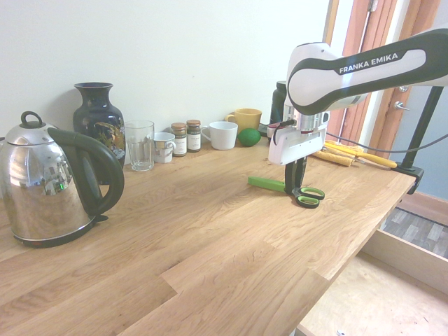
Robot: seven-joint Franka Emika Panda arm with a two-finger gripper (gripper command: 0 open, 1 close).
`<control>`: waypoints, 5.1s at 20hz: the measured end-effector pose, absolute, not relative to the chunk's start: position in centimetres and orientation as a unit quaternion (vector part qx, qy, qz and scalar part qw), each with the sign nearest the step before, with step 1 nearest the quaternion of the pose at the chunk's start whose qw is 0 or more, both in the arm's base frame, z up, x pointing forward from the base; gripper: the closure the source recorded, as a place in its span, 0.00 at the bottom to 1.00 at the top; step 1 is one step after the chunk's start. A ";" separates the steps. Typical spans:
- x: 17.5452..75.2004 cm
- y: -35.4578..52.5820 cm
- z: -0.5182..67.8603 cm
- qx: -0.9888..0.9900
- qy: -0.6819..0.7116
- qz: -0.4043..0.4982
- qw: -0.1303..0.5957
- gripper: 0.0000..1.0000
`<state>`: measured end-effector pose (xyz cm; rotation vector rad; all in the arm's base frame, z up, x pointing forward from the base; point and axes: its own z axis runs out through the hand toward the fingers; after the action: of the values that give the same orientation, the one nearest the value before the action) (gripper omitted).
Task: Put scissor in the drawer
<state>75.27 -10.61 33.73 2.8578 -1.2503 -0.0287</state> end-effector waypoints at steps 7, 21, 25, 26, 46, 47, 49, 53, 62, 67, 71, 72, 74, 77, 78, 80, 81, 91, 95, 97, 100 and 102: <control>75.2 -9.6 36.2 0.916 -0.401 -0.001 0.008 1.00; 71.8 -9.2 43.1 0.913 -0.408 0.010 -0.001 1.00; 69.8 -8.8 45.2 0.911 -0.412 0.012 0.000 1.00; 69.1 -8.7 45.7 0.911 -0.413 0.012 0.001 1.00; 46.7 -6.1 42.4 0.912 -0.409 -0.019 0.007 1.00; 45.6 -6.0 41.4 0.912 -0.411 -0.022 0.006 1.00; 43.9 -6.0 39.9 0.910 -0.413 -0.026 0.005 1.00; 42.4 -6.3 39.0 0.907 -0.420 -0.027 0.002 1.00; 42.1 -6.3 34.8 0.904 -0.426 -0.021 -0.011 1.00; 42.2 -7.3 30.1 0.900 -0.435 -0.021 -0.004 1.00; 42.3 -7.6 26.8 0.899 -0.438 -0.029 0.002 1.00; 42.4 -7.6 26.2 0.899 -0.437 -0.029 0.003 1.00; 42.5 -7.7 25.1 0.900 -0.435 -0.029 0.003 1.00; 42.6 -8.1 23.3 0.900 -0.435 -0.028 0.004 1.00; 42.6 -8.2 22.7 0.900 -0.435 -0.029 0.005 1.00; 42.6 -8.4 21.4 0.899 -0.437 -0.032 0.004 1.00; 42.7 -8.5 20.8 0.899 -0.436 -0.033 0.003 1.00; 43.0 -8.6 17.7 0.901 -0.432 -0.039 -0.001 1.00; 43.3 -8.4 16.8 0.902 -0.431 -0.041 0.001 1.00; 43.6 -8.4 16.5 0.901 -0.432 -0.042 0.001 1.00; 43.8 -8.5 16.1 0.902 -0.430 -0.041 0.001 1.00; 43.8 -8.5 16.1 0.904 -0.425 -0.040 0.001 1.00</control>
<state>43.77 -8.51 16.07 2.8394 -1.3360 -0.1251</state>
